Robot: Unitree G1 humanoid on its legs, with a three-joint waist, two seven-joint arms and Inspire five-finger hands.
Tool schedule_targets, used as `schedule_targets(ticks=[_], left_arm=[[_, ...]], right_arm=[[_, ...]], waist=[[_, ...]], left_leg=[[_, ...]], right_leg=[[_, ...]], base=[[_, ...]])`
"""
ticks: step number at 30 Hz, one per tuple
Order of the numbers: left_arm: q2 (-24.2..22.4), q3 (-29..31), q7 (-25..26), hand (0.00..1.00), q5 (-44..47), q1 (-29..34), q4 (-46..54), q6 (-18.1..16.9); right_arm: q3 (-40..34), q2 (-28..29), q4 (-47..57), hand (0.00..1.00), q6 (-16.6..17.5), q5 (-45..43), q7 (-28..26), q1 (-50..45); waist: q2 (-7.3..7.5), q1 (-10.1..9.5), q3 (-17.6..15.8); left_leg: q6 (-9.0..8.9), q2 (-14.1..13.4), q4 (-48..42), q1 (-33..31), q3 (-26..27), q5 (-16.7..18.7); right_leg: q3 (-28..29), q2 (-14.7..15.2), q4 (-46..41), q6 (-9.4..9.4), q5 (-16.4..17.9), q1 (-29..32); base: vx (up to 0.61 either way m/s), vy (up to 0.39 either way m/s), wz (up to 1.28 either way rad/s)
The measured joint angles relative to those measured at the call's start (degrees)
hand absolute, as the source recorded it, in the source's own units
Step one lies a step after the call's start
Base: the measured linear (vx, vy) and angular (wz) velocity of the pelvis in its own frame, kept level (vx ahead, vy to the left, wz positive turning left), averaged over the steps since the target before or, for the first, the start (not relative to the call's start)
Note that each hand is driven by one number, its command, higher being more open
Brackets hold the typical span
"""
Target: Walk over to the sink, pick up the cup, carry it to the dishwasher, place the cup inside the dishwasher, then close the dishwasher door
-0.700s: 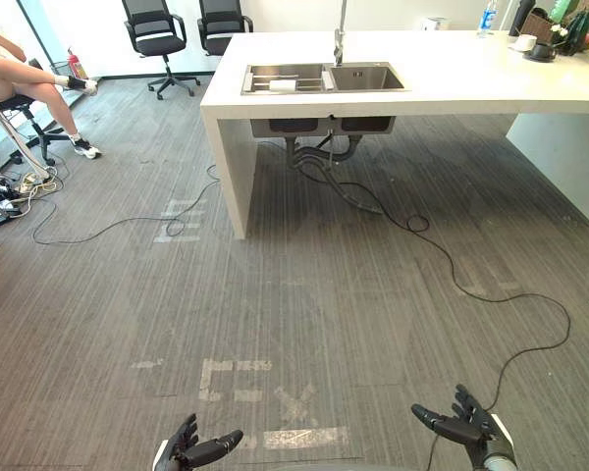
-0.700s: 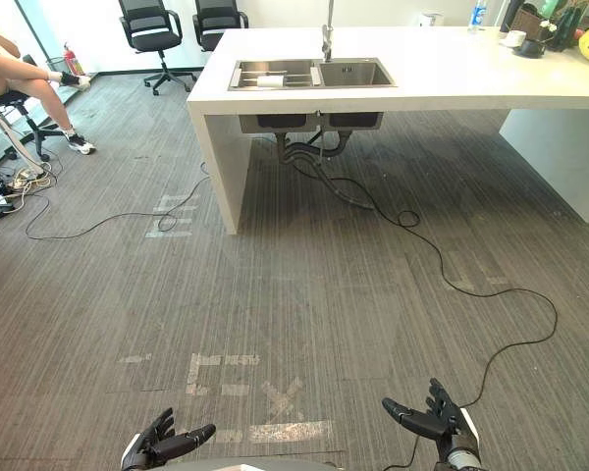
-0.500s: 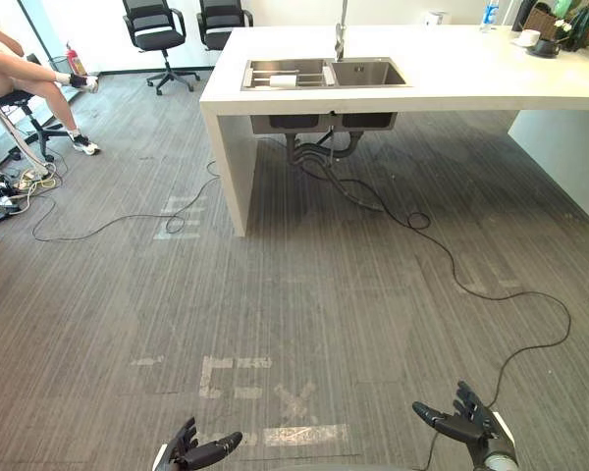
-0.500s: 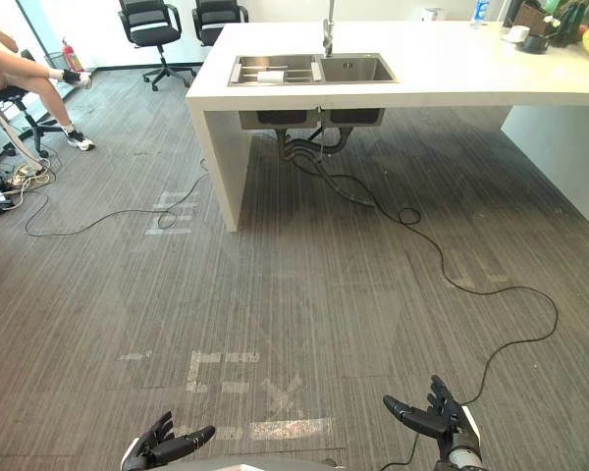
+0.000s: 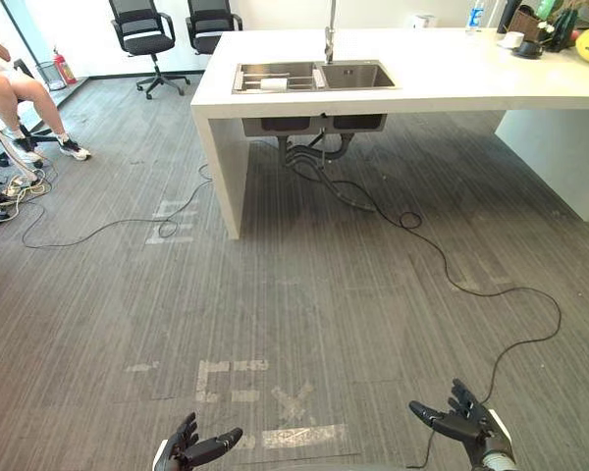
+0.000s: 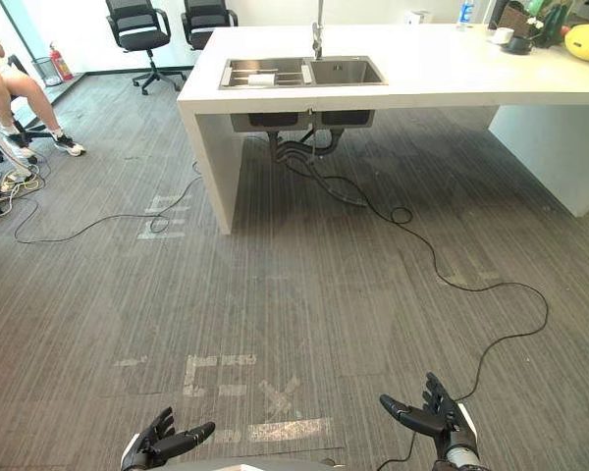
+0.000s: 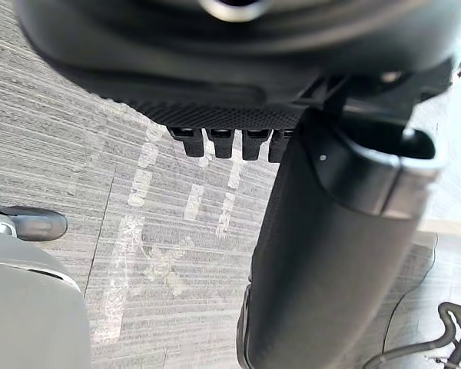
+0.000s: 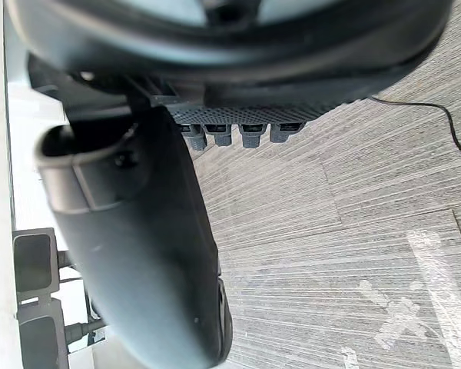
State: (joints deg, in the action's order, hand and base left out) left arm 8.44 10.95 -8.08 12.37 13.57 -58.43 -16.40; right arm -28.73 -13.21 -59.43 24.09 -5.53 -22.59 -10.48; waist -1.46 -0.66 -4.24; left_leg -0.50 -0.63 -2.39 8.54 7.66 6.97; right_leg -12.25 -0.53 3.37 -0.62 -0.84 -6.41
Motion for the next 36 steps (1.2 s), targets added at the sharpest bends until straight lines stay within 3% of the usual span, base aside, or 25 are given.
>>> schedule_targets(ticks=[17,22,25,27,28,32,34,36], left_arm=[[1.3,0.0,-3.6,1.0,0.1,0.1,0.0,0.0],[1.0,-0.1,-3.8,1.0,1.2,0.4,0.1,0.0],[0.3,-0.1,-3.7,1.0,2.3,0.8,0.7,-0.1],[-0.6,-0.3,-3.6,1.0,2.3,0.9,2.1,-0.1],[-0.8,-1.7,-3.3,1.0,2.3,0.9,3.1,0.0],[-0.7,-2.5,-2.9,1.0,2.3,0.9,5.3,0.0],[-0.6,-2.5,-2.0,1.0,2.8,1.1,6.3,0.3],[-0.5,-2.4,-1.9,1.0,3.5,0.7,7.0,0.3]], right_arm=[[0.2,-0.2,-0.7,1.0,-0.2,-2.4,-1.6,-0.4],[-0.1,-0.2,-0.6,1.0,-0.2,-2.4,-2.0,-0.6],[-0.3,-0.1,0.4,1.0,-0.3,-2.5,-2.0,-0.6],[-0.8,0.3,2.1,1.0,-0.6,-3.6,-2.1,-1.2],[-1.3,1.2,3.2,1.0,-1.1,-4.4,-1.9,-1.5],[-1.1,4.0,4.3,1.0,-2.0,-4.4,-1.9,-1.7],[-0.5,4.5,4.2,1.0,-2.7,-4.4,-2.2,-2.5],[-0.2,4.5,4.3,1.0,-2.6,-4.4,-2.9,-2.6]], waist=[[0.02,0.01,0.0],[-0.11,-0.12,-0.3],[-0.41,-0.33,-1.0],[0.02,-0.33,-2.0],[0.81,-0.47,-2.7],[1.33,-1.02,-4.0],[1.04,-1.39,-4.6],[0.87,-1.17,-4.8]], left_leg=[[-0.26,-0.4,-1.1,0.0,0.9,0.9],[0.03,-0.9,-4.1,-0.1,1.8,3.1],[0.65,-1.1,-6.7,-0.3,2.8,5.0],[1.21,-0.6,-9.1,-0.7,3.3,6.6],[1.86,0.3,-12.2,-1.4,3.3,8.6],[3.03,0.6,-16.4,-0.9,3.0,11.9],[2.69,-0.1,-16.9,1.0,2.3,13.1],[1.5,-1.9,-17.1,1.8,0.5,14.1]], right_leg=[[1.2,-0.3,-0.7,-0.19,0.3,0.2],[2.2,-0.3,-4.5,-0.16,2.5,1.1],[3.1,0.1,-10.5,0.24,5.7,3.2],[3.2,1.7,-18.2,1.06,9.9,6.2],[2.1,4.2,-27.2,2.79,13.6,9.6],[-1.7,8.8,-47.5,4.57,14.4,18.0],[-3.9,11.1,-48.3,4.76,15.5,19.9],[-5.8,11.5,-41.5,4.74,15.4,21.0]], base=[[-0.01,-0.001,-0.03],[-0.02,0.01,-0.11],[-0.03,0.031,-0.16],[-0.02,0.068,-0.03],[-0.01,0.077,-0.04],[0.05,0.038,0.02],[0.14,-0.016,0.18],[0.24,-0.109,0.4]])
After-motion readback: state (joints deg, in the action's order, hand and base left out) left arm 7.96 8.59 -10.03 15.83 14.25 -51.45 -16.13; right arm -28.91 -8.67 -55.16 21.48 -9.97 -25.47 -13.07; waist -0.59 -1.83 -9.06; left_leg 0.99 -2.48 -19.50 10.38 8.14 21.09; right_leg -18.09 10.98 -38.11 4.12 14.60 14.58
